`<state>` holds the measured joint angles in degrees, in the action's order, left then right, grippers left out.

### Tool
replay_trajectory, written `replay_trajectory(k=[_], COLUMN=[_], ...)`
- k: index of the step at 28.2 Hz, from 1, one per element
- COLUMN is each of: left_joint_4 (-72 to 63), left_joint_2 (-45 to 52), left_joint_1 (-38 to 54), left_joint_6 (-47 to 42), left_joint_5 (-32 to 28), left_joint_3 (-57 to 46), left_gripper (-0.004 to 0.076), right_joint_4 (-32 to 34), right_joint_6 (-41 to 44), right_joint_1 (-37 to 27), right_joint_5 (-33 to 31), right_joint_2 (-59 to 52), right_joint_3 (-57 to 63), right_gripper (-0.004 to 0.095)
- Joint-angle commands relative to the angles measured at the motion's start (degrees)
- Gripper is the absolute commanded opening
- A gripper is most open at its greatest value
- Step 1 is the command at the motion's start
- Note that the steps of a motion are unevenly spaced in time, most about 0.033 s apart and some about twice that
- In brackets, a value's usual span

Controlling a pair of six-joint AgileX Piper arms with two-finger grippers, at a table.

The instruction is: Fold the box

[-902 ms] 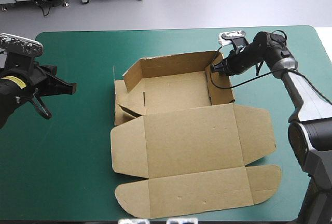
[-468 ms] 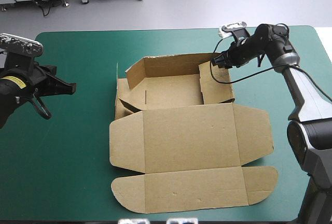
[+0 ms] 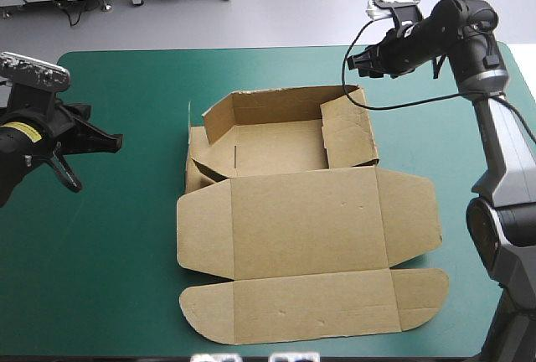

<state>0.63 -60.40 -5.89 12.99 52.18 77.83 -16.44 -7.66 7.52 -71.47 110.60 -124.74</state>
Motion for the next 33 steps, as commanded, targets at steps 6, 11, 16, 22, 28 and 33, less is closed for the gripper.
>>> replay_trajectory(k=[6,11,16,22,28,33], left_joint_4=[0.14,0.14,0.02,-0.10,-0.10,-0.10], left_joint_2=[0.98,0.98,0.98,0.98,0.98,0.75], left_joint_1=[0.09,0.09,0.09,0.09,0.09,0.09], left_joint_6=[0.28,0.28,0.28,0.28,0.28,0.28], left_joint_5=[-4.20,-5.16,-5.53,-5.53,-5.43,-6.41], left_joint_3=[1.72,1.72,1.72,1.72,1.72,1.72], left_gripper=[-0.0002,-0.0002,-0.0002,-0.0002,-0.0002,-0.0002], right_joint_4=[-0.83,-1.11,-0.72,-3.57,-12.26,-15.48], right_joint_6=[-0.28,-2.03,-3.30,-3.39,-5.04,-4.46], right_joint_1=[-0.07,-0.07,-0.07,-0.07,-0.07,-0.07], right_joint_5=[-0.47,-0.37,0.06,-0.34,1.33,5.97], right_joint_2=[-3.37,-3.37,-3.15,0.76,6.36,6.64], right_joint_3=[7.96,12.97,16.34,17.38,17.38,17.05], right_gripper=[0.0405,0.0405,0.0405,0.0405,0.0297,0.0005])
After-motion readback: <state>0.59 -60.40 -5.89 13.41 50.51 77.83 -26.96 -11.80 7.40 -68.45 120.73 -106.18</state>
